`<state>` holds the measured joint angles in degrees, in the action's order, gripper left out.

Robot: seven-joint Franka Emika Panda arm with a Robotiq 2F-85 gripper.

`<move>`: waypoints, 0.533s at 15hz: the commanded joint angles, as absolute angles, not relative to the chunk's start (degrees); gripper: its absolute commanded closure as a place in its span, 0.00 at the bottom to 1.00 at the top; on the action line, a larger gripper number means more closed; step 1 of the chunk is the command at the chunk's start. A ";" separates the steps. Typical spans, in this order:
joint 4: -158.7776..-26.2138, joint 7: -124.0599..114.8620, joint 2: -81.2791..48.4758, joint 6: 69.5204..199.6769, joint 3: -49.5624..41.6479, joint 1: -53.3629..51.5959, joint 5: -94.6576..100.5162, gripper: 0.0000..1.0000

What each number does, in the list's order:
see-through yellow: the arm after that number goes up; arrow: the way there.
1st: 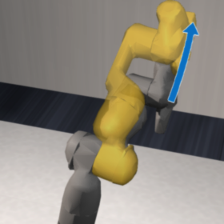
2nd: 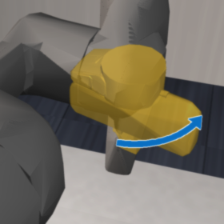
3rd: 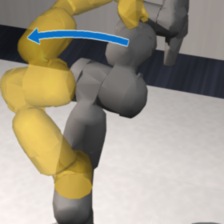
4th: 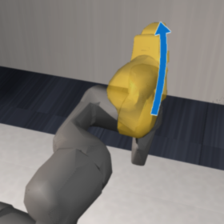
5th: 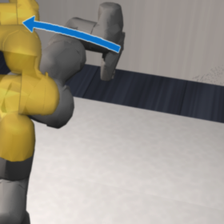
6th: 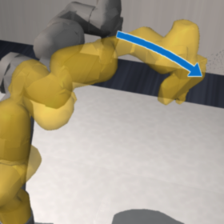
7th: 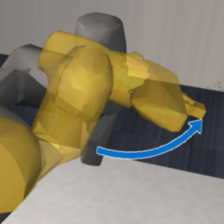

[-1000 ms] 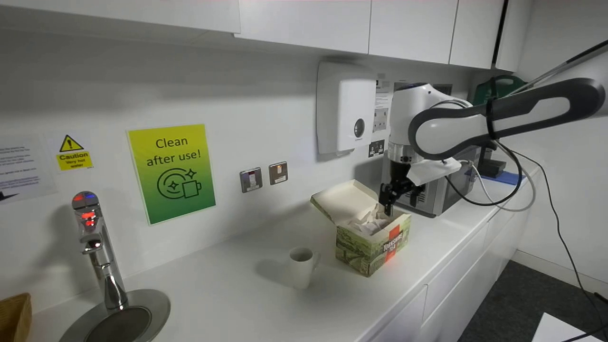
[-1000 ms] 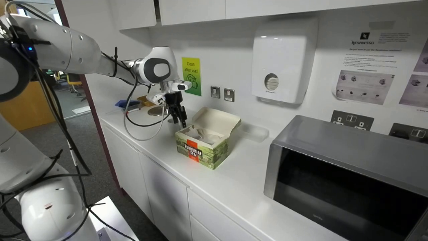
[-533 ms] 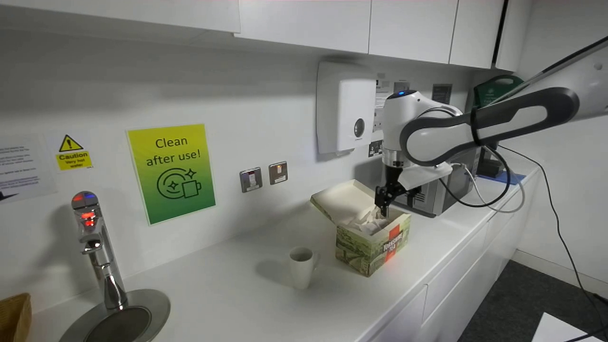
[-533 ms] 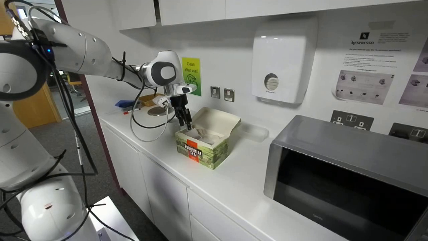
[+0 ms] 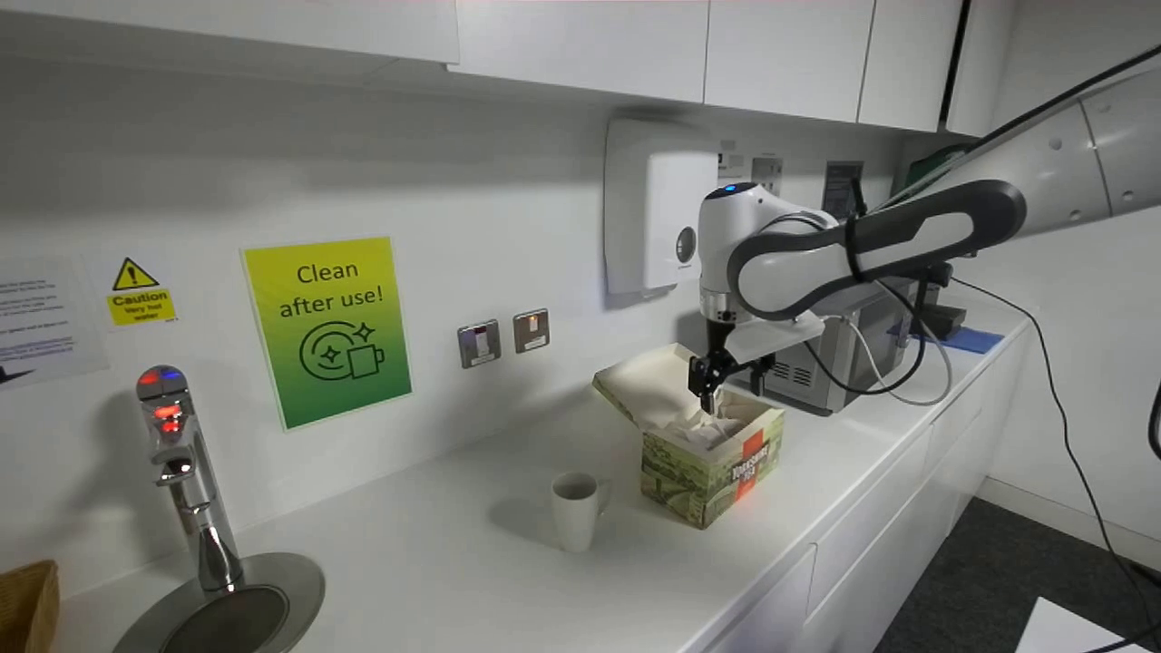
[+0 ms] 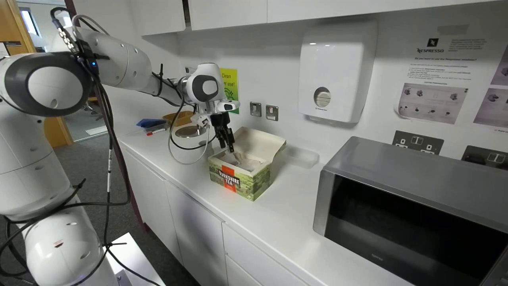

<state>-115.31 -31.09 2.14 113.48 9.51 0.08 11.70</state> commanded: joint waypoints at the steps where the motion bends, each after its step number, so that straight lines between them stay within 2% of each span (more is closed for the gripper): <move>1: -110.67 -33.13 -2.44 111.80 8.12 -2.08 13.16 0.00; 8: -107.54 -32.89 -6.99 110.99 6.32 -4.37 12.67 0.00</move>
